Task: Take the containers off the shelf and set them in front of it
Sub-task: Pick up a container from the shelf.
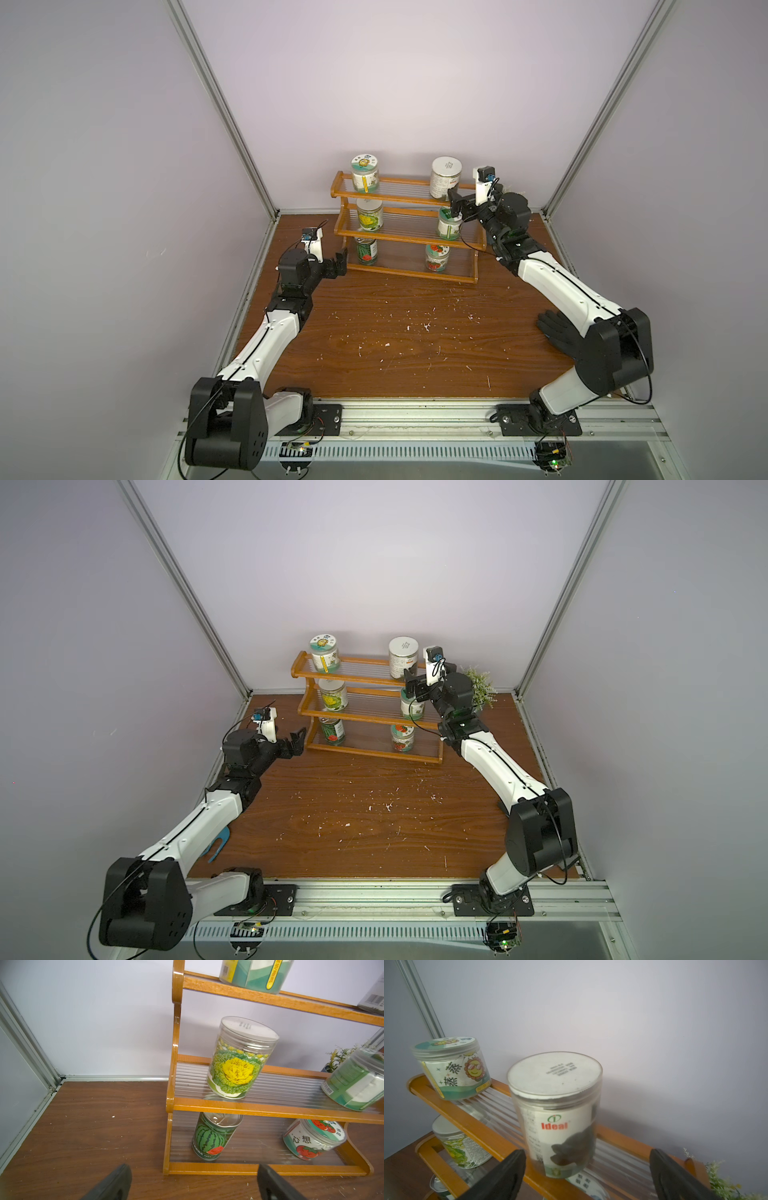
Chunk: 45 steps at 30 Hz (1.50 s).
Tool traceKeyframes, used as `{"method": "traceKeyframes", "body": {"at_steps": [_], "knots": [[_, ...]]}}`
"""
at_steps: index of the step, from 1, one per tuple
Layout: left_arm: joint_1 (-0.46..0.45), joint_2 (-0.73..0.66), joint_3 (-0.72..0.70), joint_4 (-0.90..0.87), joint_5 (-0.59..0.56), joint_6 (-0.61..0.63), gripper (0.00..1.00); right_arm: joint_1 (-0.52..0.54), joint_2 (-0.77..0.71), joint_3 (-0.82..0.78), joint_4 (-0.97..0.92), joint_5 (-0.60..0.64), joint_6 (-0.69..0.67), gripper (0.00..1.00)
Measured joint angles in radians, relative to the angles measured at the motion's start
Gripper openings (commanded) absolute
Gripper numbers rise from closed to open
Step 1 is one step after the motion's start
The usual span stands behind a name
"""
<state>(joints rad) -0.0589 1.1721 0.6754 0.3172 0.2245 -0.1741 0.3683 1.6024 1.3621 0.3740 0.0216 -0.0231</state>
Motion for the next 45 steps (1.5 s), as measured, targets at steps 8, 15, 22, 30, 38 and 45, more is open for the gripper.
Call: {"method": "traceKeyframes", "body": {"at_steps": [8,15,22,30,38,45], "knots": [[-0.001,-0.001,-0.004,-0.008,0.002,0.0,0.97,0.018,0.066,0.105,-0.013,0.002,-0.006,1.0],[-0.001,-0.001,-0.004,-0.008,0.003,0.001,0.97,0.024,0.158,0.201,-0.014,0.002,-0.007,1.0],[-0.001,-0.002,-0.004,-0.012,0.0,0.005,0.97,0.026,0.242,0.273,-0.011,-0.001,-0.007,1.0],[-0.001,-0.005,-0.008,-0.017,-0.003,0.006,0.97,0.03,0.277,0.304,0.006,0.003,-0.008,0.99],[-0.001,-0.012,-0.02,-0.023,-0.014,0.007,0.98,0.032,0.3,0.301,0.066,0.002,-0.021,0.55],[-0.001,-0.016,-0.02,-0.026,-0.027,0.009,0.98,0.034,0.301,0.269,0.13,0.001,-0.023,0.3]]}}
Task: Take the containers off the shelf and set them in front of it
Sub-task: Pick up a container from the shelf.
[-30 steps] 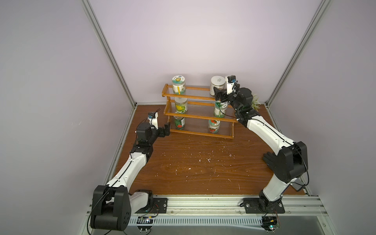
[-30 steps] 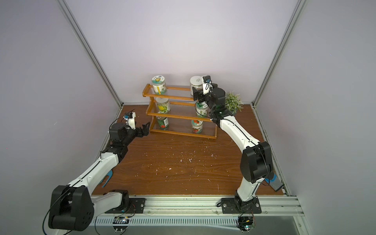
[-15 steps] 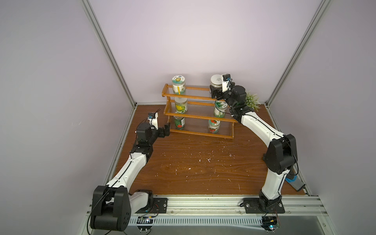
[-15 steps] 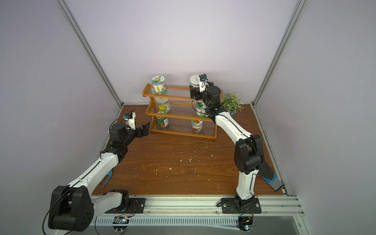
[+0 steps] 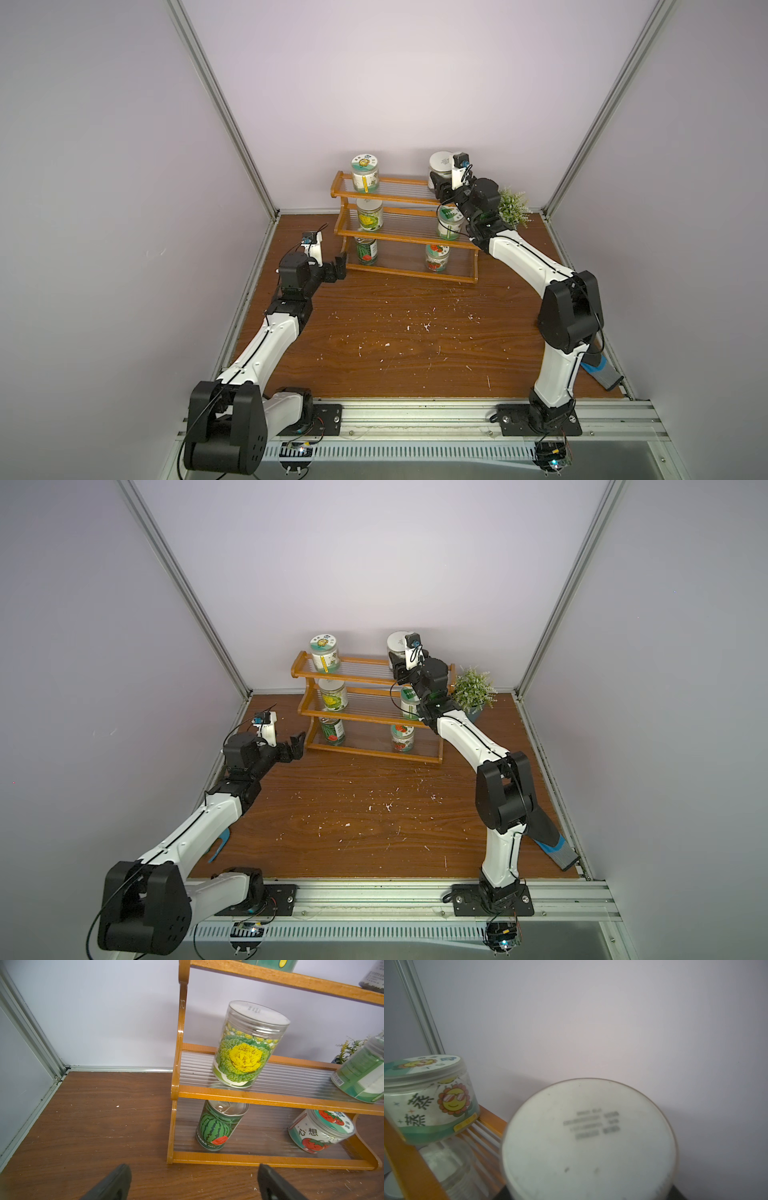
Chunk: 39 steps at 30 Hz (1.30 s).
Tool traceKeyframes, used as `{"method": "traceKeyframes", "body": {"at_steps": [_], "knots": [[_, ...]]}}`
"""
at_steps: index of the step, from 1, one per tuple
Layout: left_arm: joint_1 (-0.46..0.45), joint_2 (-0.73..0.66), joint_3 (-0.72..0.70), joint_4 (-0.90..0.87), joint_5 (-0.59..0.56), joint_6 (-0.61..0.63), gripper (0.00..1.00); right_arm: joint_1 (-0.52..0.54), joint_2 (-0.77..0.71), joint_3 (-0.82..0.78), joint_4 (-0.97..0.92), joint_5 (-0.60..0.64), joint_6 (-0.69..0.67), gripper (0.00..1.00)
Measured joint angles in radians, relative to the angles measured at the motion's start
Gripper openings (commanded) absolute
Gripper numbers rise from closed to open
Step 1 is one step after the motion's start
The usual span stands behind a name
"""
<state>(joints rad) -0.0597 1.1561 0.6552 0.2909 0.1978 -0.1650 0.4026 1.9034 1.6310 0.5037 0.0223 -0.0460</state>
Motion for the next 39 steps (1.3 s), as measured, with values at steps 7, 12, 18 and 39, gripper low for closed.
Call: {"method": "traceKeyframes", "body": {"at_steps": [7,12,18,39], "knots": [[0.0,-0.001,0.0,-0.003,-0.001,0.0,0.98,0.0,0.0,-0.007,0.014,-0.002,0.001,0.23],[0.0,-0.005,0.0,-0.004,-0.002,0.0,0.98,0.0,-0.009,-0.013,0.008,-0.003,0.008,0.2],[0.0,-0.013,0.0,-0.004,-0.002,0.0,0.98,0.0,-0.055,-0.059,0.004,-0.006,0.02,0.19],[-0.006,-0.015,0.0,-0.005,-0.002,-0.008,0.98,0.035,-0.637,-0.539,-0.059,-0.026,0.092,0.16]]}}
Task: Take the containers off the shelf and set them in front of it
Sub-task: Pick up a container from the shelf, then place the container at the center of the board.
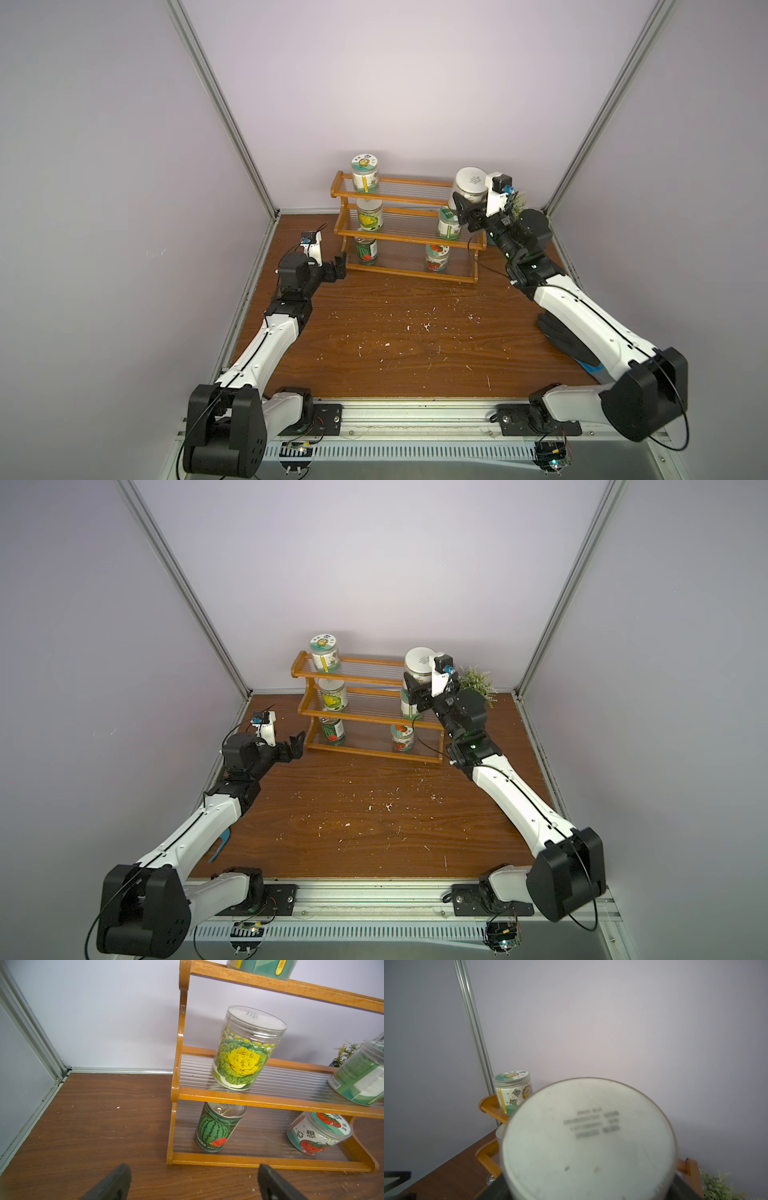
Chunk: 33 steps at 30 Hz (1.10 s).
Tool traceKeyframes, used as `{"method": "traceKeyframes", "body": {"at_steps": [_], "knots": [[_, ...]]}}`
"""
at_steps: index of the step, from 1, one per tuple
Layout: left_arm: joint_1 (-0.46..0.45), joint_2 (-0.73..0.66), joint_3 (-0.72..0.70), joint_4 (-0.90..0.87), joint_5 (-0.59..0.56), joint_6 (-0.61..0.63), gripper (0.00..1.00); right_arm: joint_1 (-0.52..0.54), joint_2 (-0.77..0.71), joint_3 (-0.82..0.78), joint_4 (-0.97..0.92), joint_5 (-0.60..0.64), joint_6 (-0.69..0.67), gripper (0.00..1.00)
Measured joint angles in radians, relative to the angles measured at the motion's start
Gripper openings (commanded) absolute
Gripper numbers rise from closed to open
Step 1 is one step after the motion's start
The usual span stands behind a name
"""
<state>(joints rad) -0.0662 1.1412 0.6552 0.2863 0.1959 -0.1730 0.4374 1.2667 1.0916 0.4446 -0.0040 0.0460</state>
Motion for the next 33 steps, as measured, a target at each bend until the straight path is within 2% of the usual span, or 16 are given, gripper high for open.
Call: {"method": "traceKeyframes", "body": {"at_steps": [9,15,24,33], "knots": [[-0.031,0.0,-0.006,0.003,-0.001,-0.009,0.98,0.084,-0.335,-0.291,-0.111,0.072,0.041,0.16],[-0.045,0.0,-0.026,0.004,-0.003,-0.014,0.98,0.099,-0.484,-0.456,-0.163,0.146,0.095,0.16],[-0.05,0.0,-0.027,0.006,-0.004,-0.016,0.98,0.122,-0.622,-0.681,-0.231,0.314,0.182,0.17],[-0.051,-0.002,-0.04,0.01,-0.007,-0.017,0.98,0.123,-0.644,-0.803,-0.232,0.484,0.221,0.19]]}}
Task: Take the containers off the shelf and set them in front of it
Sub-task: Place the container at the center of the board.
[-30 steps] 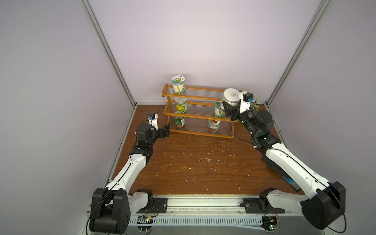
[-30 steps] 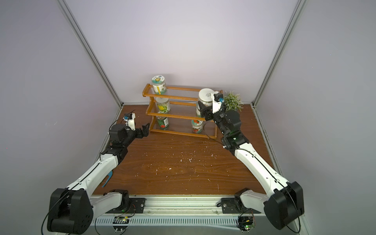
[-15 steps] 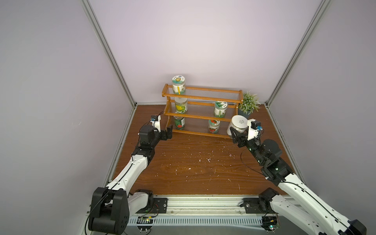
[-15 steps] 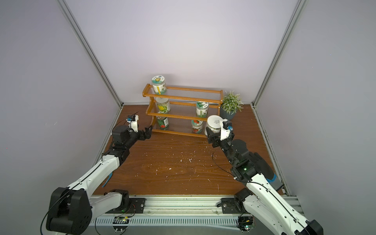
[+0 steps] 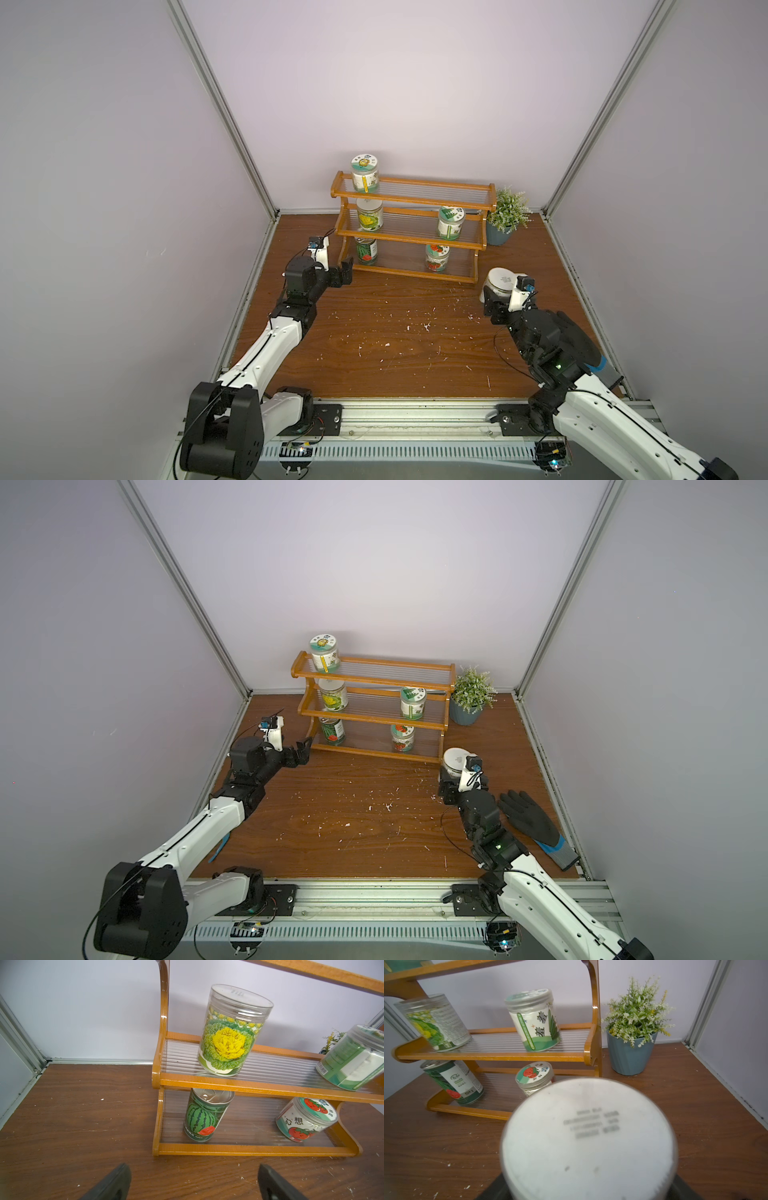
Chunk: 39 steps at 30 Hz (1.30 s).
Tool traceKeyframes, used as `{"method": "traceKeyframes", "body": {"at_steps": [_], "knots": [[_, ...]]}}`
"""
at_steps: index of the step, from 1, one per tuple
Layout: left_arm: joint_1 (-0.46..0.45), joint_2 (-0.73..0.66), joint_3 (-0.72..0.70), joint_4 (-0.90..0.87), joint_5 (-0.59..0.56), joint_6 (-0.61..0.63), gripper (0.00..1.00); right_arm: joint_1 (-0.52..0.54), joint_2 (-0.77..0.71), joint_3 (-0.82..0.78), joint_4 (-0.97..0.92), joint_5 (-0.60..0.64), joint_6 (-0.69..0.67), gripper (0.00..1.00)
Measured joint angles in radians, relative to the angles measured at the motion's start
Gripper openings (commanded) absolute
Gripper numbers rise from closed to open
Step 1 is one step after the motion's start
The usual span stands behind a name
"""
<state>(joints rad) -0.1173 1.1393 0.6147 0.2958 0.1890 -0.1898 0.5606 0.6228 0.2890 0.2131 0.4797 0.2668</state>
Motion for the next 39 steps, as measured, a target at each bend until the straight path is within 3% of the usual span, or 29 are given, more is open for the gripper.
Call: {"method": "traceKeyframes", "body": {"at_steps": [11,20,33,36,39], "knots": [[0.0,-0.008,-0.012,0.003,-0.007,-0.001,0.99,-0.007,0.082,-0.163,0.144,0.156,0.022,0.2],[0.0,-0.008,-0.012,0.014,-0.007,-0.005,0.99,-0.026,0.335,-0.072,0.204,0.198,0.098,0.2],[-0.001,-0.007,-0.019,0.021,-0.01,-0.005,0.99,-0.029,0.505,-0.063,0.264,0.25,0.253,0.22],[-0.001,-0.007,-0.019,0.022,-0.01,-0.005,0.99,-0.032,0.546,-0.055,0.298,0.263,0.266,0.28],[-0.001,-0.007,-0.019,0.022,-0.011,-0.005,0.99,-0.032,0.577,-0.038,0.307,0.275,0.28,0.42]]}}
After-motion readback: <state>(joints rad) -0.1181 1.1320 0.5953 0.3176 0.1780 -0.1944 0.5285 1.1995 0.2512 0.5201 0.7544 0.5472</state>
